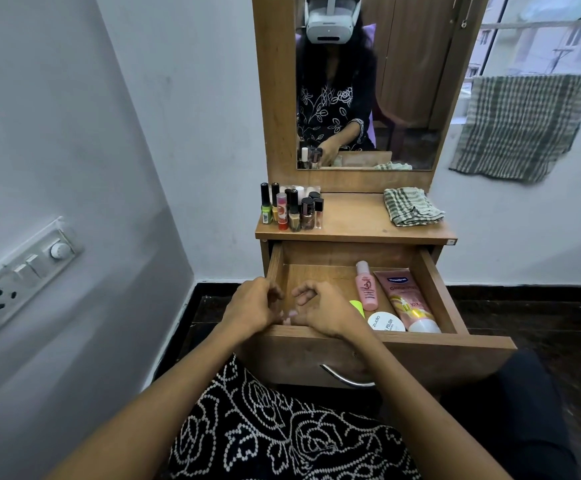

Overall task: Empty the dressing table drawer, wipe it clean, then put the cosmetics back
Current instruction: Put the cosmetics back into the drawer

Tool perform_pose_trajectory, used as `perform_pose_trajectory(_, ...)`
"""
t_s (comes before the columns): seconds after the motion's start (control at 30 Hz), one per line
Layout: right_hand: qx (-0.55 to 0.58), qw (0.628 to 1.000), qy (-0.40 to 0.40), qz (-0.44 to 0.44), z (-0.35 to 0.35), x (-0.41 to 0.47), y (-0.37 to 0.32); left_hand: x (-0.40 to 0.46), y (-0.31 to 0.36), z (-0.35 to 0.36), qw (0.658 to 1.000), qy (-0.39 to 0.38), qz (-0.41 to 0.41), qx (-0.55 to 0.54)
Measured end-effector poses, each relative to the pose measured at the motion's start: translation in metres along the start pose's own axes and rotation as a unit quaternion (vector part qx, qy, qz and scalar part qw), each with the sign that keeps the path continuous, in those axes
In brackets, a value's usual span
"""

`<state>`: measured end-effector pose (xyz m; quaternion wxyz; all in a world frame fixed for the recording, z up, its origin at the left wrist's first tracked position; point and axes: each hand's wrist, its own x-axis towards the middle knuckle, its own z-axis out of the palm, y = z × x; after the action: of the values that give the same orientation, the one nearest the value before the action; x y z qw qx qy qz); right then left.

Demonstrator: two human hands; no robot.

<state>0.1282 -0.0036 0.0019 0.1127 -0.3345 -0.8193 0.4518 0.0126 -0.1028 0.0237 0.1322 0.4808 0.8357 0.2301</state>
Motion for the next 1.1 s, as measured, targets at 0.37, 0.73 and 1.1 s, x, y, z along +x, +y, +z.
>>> perform_pose_trajectory(0.37,0.027,0.992,0.102,-0.066,-0.006,-0.014,-0.003,0.003,0.001,-0.013,0.997,0.049,0.028,-0.053)
perform_pose_trajectory(0.73,0.046,0.938,0.269,-0.216,-0.047,0.032,-0.085,0.058,0.023,-0.083,0.951,0.278,0.084,-0.106)
perform_pose_trajectory(1.1,-0.348,0.922,0.153,-0.067,-0.072,0.127,-0.156,0.147,0.037,-0.106,0.985,0.148,0.007,0.092)
